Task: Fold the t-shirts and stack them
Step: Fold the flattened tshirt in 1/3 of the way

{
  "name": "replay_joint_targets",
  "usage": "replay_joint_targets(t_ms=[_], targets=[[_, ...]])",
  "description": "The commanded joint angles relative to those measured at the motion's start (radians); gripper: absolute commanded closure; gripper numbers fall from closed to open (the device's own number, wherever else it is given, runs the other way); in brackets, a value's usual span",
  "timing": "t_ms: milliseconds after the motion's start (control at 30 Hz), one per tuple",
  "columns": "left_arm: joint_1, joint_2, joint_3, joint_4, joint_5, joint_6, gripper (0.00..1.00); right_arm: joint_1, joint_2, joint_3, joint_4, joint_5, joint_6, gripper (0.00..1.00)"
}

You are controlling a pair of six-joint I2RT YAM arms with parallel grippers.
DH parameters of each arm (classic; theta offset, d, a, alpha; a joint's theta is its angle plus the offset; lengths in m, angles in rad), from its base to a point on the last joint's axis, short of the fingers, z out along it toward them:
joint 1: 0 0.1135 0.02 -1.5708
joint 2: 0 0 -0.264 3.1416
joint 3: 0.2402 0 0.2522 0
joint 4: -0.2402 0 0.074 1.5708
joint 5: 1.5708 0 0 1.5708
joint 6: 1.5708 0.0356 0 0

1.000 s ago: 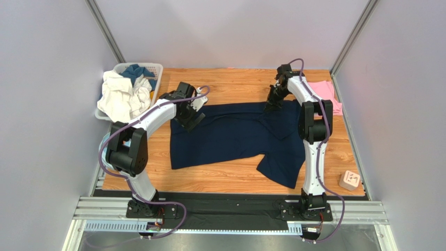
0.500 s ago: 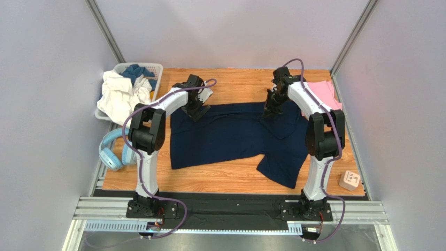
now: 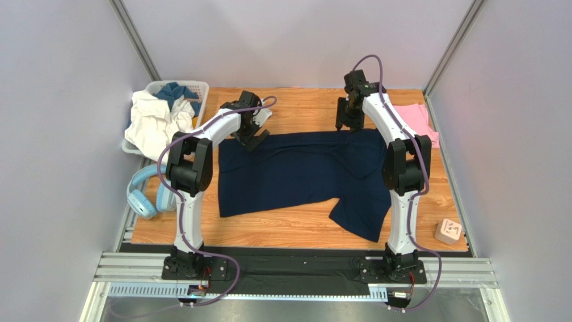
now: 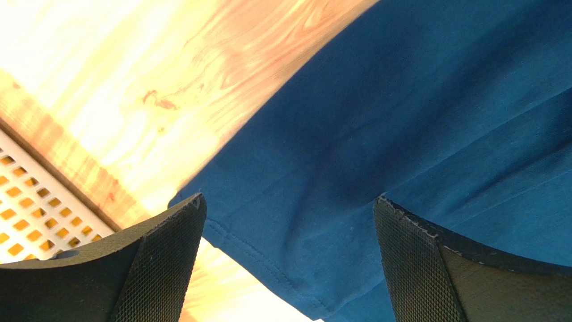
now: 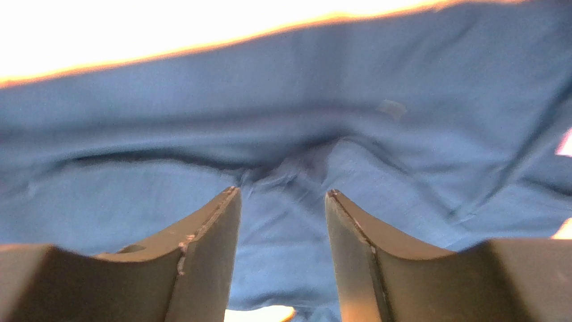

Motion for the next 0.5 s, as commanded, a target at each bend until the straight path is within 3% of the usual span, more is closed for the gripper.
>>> replay_joint_targets(t_ms=[0,100,467], targets=[[0.022,-0.07,-0.024,-0.016,0.019,-0.017,0.0,0.011,0.073,0.144,-0.014,0.168,-0.08,0.53],[0.028,-0.095,-0.065,-0.005,0.028,-0.023,0.0,0.011,0.118,0.18,-0.034,0.18,-0.079,0.6],[0.052,-0.147,-0.142,0.003,0.047,-0.055,0.0,0.021,0.138,0.091,-0.01,0.148,-0.08,0.59]])
